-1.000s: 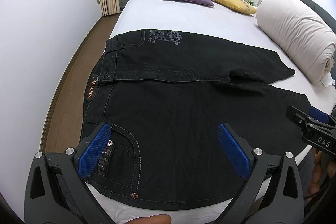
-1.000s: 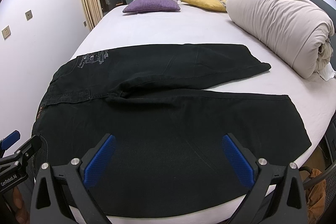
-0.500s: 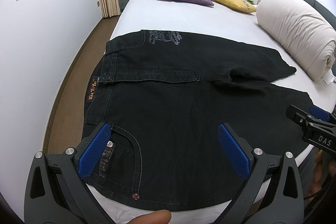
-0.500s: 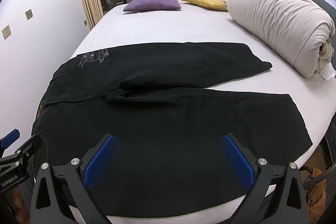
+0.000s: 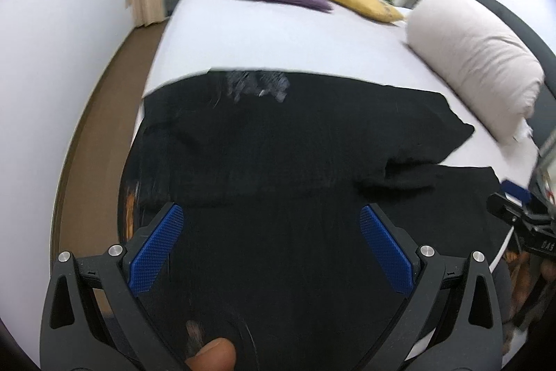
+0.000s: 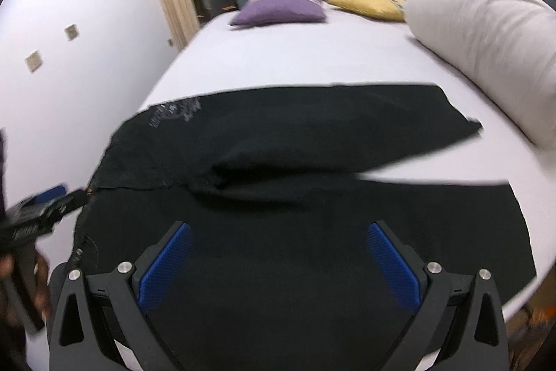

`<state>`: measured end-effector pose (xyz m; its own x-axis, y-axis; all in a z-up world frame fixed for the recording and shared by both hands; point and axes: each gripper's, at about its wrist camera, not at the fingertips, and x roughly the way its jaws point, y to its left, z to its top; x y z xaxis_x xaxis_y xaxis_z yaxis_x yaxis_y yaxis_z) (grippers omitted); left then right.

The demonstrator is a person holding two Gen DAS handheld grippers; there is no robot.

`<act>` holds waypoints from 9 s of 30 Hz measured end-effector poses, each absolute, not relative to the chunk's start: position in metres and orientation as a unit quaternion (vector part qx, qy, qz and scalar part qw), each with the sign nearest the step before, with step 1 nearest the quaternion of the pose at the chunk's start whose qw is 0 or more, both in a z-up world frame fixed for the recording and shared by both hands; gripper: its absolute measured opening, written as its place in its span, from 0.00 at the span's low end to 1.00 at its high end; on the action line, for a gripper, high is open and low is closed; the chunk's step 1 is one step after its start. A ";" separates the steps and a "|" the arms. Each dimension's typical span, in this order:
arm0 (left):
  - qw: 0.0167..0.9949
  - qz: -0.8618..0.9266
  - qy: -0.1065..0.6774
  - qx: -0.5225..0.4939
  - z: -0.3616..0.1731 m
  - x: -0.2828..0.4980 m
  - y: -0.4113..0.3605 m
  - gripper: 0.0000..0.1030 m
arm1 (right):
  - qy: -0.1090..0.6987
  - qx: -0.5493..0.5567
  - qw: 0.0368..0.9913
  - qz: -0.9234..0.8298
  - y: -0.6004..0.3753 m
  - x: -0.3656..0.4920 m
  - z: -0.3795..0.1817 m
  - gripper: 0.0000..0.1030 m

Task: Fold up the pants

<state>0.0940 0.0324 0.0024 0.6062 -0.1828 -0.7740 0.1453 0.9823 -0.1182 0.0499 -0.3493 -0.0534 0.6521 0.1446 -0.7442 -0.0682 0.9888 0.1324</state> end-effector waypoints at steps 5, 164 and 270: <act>0.891 -0.108 0.441 0.022 0.008 0.163 0.041 1.00 | 0.405 -0.006 0.907 0.115 -0.353 0.079 -0.048 0.85; 0.809 -0.318 0.479 0.125 -0.062 0.026 0.000 0.20 | 0.293 -0.665 0.622 0.292 -0.178 0.003 -0.180 0.09; 0.808 -0.216 0.549 -0.002 -0.106 0.063 -0.017 0.20 | 0.288 0.585 0.758 0.015 -0.642 0.246 -0.145 0.05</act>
